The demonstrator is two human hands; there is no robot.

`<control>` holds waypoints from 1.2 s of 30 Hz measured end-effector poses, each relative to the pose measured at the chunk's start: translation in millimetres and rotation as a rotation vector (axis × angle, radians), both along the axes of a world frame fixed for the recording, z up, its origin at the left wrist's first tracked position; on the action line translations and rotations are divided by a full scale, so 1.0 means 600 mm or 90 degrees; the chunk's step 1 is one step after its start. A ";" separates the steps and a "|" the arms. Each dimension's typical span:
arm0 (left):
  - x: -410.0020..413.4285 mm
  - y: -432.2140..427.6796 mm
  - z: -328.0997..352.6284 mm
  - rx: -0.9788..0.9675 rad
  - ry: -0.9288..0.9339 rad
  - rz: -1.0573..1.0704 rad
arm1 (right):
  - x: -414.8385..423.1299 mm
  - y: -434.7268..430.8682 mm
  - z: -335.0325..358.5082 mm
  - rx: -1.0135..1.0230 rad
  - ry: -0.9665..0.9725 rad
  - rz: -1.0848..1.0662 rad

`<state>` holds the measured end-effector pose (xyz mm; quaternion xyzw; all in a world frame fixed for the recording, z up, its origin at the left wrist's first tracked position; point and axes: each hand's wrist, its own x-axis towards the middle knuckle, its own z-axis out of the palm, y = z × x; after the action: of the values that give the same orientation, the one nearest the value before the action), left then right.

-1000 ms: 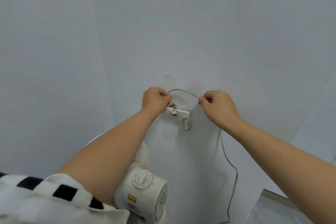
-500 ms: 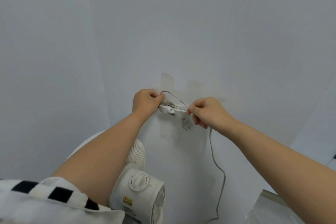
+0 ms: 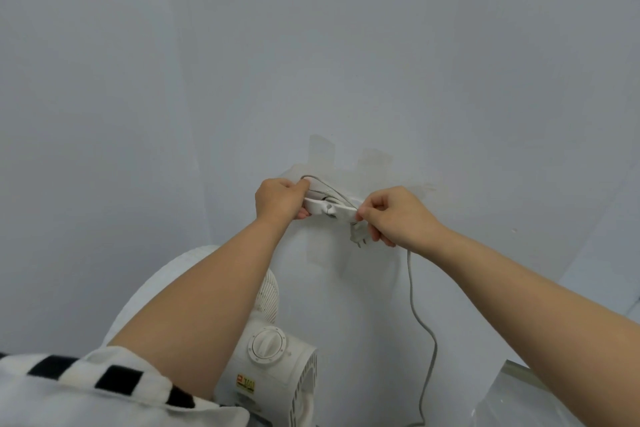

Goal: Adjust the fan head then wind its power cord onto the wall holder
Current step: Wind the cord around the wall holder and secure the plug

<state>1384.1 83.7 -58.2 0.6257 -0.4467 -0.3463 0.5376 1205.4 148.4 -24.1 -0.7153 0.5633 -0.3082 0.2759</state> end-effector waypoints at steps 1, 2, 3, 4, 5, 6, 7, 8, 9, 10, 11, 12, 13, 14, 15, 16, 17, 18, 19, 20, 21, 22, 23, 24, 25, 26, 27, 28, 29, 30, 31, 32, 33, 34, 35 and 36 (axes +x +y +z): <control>0.000 0.001 -0.001 0.006 0.025 0.004 | -0.001 -0.002 -0.003 -0.002 0.001 -0.005; 0.000 0.003 -0.003 0.014 0.062 0.004 | 0.000 -0.002 -0.006 -0.002 0.003 -0.008; -0.001 0.004 -0.003 0.024 0.111 0.001 | 0.002 -0.003 -0.009 0.001 0.004 -0.008; -0.001 0.007 -0.003 0.034 0.157 -0.002 | 0.006 -0.003 -0.014 0.006 0.003 -0.008; -0.003 0.008 -0.002 0.042 0.195 -0.004 | 0.009 -0.002 -0.018 0.011 0.001 -0.008; -0.004 0.009 -0.002 0.047 0.223 -0.004 | 0.014 -0.002 -0.023 0.015 0.002 -0.007; -0.006 0.010 -0.002 0.048 0.247 -0.005 | 0.018 -0.001 -0.026 0.018 0.002 -0.006; -0.008 0.011 -0.001 0.047 0.270 -0.006 | 0.020 0.000 -0.030 0.025 -0.001 -0.001; -0.009 0.012 -0.001 0.045 0.292 -0.006 | 0.023 0.001 -0.032 0.038 -0.010 0.008; -0.009 0.012 -0.001 0.044 0.314 -0.007 | 0.024 0.001 -0.035 0.054 -0.022 0.020; -0.009 0.011 -0.002 0.045 0.333 -0.011 | 0.026 0.002 -0.038 0.067 -0.027 0.031; -0.009 0.011 -0.003 0.049 0.344 -0.017 | 0.028 0.003 -0.040 0.074 -0.023 0.037; -0.007 0.010 -0.005 0.056 0.342 -0.024 | 0.030 0.002 -0.044 0.074 -0.010 0.040; -0.006 0.008 -0.008 0.065 0.331 -0.031 | 0.032 0.002 -0.048 0.070 0.005 0.041; -0.003 0.005 -0.010 0.074 0.317 -0.038 | 0.034 0.001 -0.052 0.068 0.017 0.042; -0.001 0.003 -0.012 0.083 0.306 -0.045 | 0.036 0.001 -0.057 0.069 0.023 0.045; 0.000 0.001 -0.012 0.092 0.299 -0.055 | 0.038 0.000 -0.062 0.072 0.028 0.048; 0.001 -0.001 -0.012 0.102 0.296 -0.065 | 0.040 -0.001 -0.067 0.073 0.033 0.051; 0.003 -0.002 -0.011 0.115 0.294 -0.074 | 0.042 -0.002 -0.071 0.075 0.038 0.053; 0.004 -0.002 -0.009 0.132 0.292 -0.082 | 0.044 -0.003 -0.075 0.077 0.040 0.054; 0.008 -0.003 -0.008 0.151 0.287 -0.091 | 0.048 -0.004 -0.080 0.080 0.039 0.054; 0.012 -0.003 -0.007 0.171 0.281 -0.105 | 0.052 -0.005 -0.086 0.082 0.039 0.050; 0.016 -0.003 -0.004 0.190 0.275 -0.123 | 0.056 -0.005 -0.093 0.082 0.042 0.044; 0.021 -0.002 -0.003 0.207 0.271 -0.140 | 0.061 -0.006 -0.101 0.080 0.047 0.034; 0.025 -0.003 -0.001 0.218 0.272 -0.154 | 0.065 -0.007 -0.111 0.078 0.048 0.022; 0.029 -0.003 0.000 0.225 0.279 -0.168 | 0.069 -0.008 -0.121 0.073 0.044 0.008; 0.031 -0.003 0.002 0.230 0.292 -0.181 | 0.073 -0.010 -0.131 0.068 0.039 -0.006; 0.034 -0.004 0.001 0.234 0.307 -0.193 | 0.076 -0.014 -0.139 0.064 0.035 -0.019; 0.036 -0.003 0.002 0.234 0.322 -0.206 | 0.078 -0.018 -0.145 0.063 0.033 -0.032; 0.039 -0.002 0.002 0.235 0.336 -0.221 | 0.079 -0.024 -0.151 0.067 0.031 -0.044; 0.043 -0.001 0.001 0.234 0.353 -0.235 | 0.080 -0.030 -0.158 0.074 0.033 -0.054; 0.048 0.000 0.001 0.230 0.373 -0.249 | 0.080 -0.035 -0.163 0.079 0.039 -0.063; 0.055 -0.001 0.002 0.218 0.397 -0.261 | 0.081 -0.040 -0.168 0.082 0.048 -0.071; 0.061 -0.002 0.004 0.205 0.417 -0.272 | 0.082 -0.043 -0.172 0.081 0.059 -0.078; 0.065 -0.003 0.006 0.192 0.420 -0.282 | 0.083 -0.045 -0.176 0.078 0.067 -0.084; 0.068 -0.003 0.009 0.179 0.402 -0.291 | 0.085 -0.046 -0.178 0.076 0.069 -0.090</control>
<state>1424.8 81.6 -53.1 0.4406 -0.3361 -0.6892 0.4668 1256.2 121.0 -130.6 -0.6717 0.6438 -0.2539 0.2644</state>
